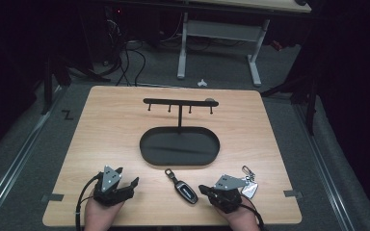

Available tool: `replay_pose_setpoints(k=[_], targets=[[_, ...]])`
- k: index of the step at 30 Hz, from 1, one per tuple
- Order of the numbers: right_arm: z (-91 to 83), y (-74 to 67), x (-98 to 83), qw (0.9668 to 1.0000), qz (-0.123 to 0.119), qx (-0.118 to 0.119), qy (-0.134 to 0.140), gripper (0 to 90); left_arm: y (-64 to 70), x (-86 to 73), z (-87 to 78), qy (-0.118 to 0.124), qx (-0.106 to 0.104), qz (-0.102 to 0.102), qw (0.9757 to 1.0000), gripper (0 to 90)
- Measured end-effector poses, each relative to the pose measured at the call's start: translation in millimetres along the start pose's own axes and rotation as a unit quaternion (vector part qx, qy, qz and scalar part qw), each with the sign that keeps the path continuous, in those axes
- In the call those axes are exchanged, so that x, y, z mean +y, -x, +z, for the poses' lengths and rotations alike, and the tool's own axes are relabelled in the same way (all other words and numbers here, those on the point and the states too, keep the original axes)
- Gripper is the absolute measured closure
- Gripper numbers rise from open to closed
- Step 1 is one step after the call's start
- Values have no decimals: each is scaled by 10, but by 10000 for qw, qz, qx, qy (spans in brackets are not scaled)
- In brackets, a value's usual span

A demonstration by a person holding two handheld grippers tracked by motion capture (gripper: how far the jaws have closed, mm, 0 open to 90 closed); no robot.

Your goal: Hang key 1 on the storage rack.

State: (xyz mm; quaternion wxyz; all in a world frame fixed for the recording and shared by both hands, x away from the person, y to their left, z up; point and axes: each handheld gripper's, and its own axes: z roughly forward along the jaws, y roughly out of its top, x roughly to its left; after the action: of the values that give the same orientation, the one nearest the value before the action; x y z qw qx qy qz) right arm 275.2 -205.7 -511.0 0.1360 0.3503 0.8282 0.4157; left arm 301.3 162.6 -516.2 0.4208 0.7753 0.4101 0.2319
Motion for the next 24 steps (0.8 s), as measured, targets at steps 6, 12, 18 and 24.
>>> replay_pose_setpoints(k=[6,12,18,24], targets=[[122,-115,43,9995,-168,242,-85,900,-7,-36,-23,-32,-9,-7,10000,312],[217,-212,56,9986,-349,315,-231,898,-10,-43,-41,-24,-38,-31,10000,317],[254,-205,22,9983,-361,292,-354,898,-3,-30,-38,11,-111,-36,9999,321],[176,-143,-39,9987,-277,117,-400,899,53,31,16,59,-237,51,9997,322]])
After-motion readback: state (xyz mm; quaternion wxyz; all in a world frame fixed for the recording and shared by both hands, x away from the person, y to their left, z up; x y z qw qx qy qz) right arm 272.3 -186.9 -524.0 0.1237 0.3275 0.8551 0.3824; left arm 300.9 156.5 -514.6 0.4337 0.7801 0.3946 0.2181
